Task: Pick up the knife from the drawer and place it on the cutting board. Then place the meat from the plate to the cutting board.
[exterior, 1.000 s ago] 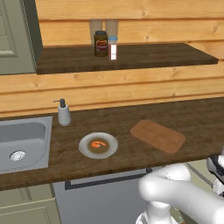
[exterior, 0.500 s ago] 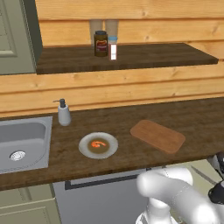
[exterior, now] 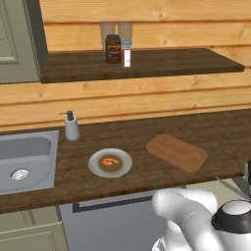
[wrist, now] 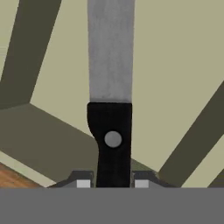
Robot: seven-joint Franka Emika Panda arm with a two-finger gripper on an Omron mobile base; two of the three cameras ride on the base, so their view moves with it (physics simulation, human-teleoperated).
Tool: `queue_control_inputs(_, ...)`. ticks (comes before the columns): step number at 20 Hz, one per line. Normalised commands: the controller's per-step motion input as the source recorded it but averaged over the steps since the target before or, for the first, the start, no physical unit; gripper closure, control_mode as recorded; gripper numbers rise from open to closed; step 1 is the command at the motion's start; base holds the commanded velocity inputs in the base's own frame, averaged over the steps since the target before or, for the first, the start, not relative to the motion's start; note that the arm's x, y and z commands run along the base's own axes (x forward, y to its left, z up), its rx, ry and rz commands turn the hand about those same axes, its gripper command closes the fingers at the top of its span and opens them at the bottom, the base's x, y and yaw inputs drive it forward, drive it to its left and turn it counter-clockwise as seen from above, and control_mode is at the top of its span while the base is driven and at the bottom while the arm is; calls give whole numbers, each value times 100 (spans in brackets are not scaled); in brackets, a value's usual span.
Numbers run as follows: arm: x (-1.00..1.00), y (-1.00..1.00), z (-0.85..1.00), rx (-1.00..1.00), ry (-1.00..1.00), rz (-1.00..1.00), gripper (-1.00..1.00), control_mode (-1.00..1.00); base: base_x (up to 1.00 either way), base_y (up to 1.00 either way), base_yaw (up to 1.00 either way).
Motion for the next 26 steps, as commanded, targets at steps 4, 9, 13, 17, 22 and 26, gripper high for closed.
queue_control_inputs(4,1,0,100,1,-9,0,100,-100,0,0,0)
queue_control_inputs(9,7,0,100,2,-6,0,100,-100,0,0,0)
queue_control_inputs(13,62,0,81,1,-2,0,100,-100,0,0,0)
queue_control_inputs(17,100,0,67,0,0,0,100,-100,0,0,0)
queue_control_inputs(22,94,4,54,4,-1,0,100,-100,0,0,0)
queue_control_inputs(26,86,11,11,5,-1,0,100,-100,0,0,0)
